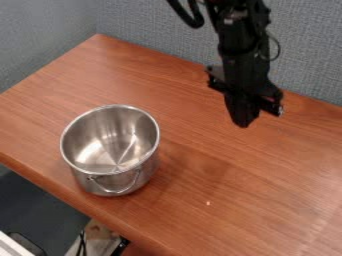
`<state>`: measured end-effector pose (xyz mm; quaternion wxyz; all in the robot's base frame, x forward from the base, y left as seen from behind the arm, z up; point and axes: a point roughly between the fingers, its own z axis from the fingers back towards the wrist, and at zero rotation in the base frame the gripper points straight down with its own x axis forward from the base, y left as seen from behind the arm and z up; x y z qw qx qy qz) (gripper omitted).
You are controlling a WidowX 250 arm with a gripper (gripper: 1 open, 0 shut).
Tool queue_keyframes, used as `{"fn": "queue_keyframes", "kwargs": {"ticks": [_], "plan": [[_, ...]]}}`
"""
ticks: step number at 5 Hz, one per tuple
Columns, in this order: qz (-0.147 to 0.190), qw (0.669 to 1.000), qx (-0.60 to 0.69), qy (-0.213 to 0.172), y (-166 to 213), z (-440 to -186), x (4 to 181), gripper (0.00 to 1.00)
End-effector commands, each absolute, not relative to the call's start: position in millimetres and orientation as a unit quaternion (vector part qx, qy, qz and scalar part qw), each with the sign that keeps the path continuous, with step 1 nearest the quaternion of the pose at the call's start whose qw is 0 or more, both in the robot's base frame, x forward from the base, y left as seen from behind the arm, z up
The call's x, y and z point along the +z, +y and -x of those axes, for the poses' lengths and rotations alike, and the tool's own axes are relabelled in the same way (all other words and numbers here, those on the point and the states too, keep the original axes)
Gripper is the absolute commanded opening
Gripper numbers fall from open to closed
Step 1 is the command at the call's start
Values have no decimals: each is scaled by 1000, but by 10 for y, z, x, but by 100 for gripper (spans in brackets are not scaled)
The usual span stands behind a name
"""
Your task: Move the red object from the metal pot to the table
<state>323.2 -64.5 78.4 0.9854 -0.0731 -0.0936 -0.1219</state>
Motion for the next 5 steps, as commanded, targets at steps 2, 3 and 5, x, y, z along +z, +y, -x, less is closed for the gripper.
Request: {"fn": "queue_keyframes", "kwargs": {"ticks": [2,3,5], "plan": [[77,986,-107,-102,-614,-3515,641,0],[85,985,-105,-104,-629,-3571,493,0],[60,980,-171,-82,-371,-3348,504,0]]}}
